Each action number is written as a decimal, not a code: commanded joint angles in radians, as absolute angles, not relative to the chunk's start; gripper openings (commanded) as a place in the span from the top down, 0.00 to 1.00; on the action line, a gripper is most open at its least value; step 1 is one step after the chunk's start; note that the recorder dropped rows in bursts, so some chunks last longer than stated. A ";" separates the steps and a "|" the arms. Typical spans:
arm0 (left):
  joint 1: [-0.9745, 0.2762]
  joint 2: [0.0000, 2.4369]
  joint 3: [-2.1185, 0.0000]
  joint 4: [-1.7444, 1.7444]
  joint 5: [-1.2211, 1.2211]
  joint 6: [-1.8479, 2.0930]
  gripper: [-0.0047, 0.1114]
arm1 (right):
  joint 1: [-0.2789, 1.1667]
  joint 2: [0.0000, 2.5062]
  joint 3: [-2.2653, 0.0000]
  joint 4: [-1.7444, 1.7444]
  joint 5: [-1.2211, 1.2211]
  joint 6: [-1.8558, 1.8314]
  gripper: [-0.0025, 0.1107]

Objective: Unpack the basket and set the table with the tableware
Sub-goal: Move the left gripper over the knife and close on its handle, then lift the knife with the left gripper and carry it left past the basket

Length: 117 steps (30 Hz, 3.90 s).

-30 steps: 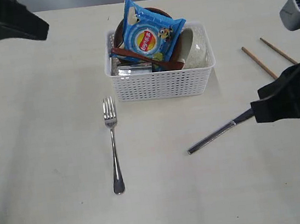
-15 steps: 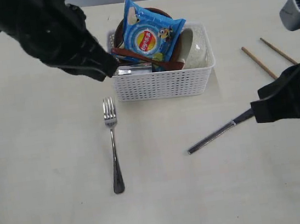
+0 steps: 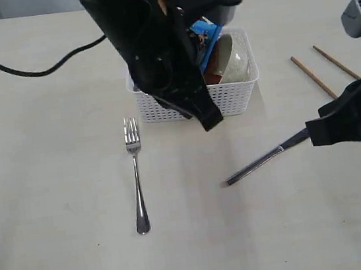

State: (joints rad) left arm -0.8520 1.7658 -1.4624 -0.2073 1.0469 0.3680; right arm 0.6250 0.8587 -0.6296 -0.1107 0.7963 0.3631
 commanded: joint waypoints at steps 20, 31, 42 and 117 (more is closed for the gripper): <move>-1.035 2.092 -1.655 -0.180 0.919 0.279 0.96 | 0.622 0.781 -0.627 -0.411 0.915 0.672 0.98; -1.081 2.203 -1.781 -0.030 0.972 0.209 0.96 | 0.622 0.722 -0.627 -0.522 0.978 0.774 0.98; -1.128 2.203 -1.819 0.022 0.980 0.211 0.60 | 0.622 0.722 -0.627 -0.514 0.978 0.774 0.98; -1.056 2.343 -2.068 -0.109 1.145 0.149 0.96 | 0.622 0.722 -0.592 -0.473 0.906 0.756 0.98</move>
